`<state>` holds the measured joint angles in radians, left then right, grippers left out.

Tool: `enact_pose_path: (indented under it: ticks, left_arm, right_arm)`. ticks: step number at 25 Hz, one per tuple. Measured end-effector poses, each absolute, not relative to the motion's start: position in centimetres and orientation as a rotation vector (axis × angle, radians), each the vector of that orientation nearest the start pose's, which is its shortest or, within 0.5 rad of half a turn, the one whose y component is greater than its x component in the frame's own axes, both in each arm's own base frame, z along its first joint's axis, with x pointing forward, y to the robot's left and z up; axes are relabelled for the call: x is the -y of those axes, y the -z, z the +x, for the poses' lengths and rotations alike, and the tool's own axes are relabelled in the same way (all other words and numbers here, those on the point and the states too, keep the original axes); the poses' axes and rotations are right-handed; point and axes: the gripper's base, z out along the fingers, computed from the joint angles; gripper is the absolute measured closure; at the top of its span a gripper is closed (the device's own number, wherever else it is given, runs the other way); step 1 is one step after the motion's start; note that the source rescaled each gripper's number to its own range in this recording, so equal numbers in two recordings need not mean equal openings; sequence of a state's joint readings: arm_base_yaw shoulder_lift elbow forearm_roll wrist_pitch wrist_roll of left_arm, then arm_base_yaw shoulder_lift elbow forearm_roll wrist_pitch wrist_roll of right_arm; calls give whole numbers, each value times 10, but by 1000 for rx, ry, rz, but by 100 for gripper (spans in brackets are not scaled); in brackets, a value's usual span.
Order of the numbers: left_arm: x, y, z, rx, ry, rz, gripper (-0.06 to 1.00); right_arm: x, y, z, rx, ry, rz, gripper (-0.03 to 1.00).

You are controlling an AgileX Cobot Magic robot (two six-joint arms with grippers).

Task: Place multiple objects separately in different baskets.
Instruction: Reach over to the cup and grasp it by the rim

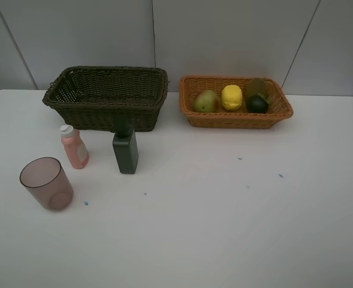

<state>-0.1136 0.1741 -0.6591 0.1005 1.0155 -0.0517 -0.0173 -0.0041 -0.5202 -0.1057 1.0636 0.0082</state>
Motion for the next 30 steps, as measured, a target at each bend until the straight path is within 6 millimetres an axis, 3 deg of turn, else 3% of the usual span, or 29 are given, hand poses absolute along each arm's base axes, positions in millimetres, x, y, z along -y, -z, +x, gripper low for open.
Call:
enact_pose_path:
  ticks: [5, 9, 17, 30]
  left_arm:
    - [1, -357, 61, -2151, -3, 74, -6]
    - [7, -363, 103, -2265, 6, 81, -6]
    - [18, -335, 162, -2474, 55, 81, -6]
    - [24, -294, 206, -2681, 60, 80, -6]
  right_arm:
    - [8, -283, -8, -2021, 132, 32, -2]
    - [8, -283, -8, -2021, 132, 32, -2]
    - [8, -283, -8, -2021, 132, 32, -2]
    - [8, -283, -8, -2021, 132, 32, -2]
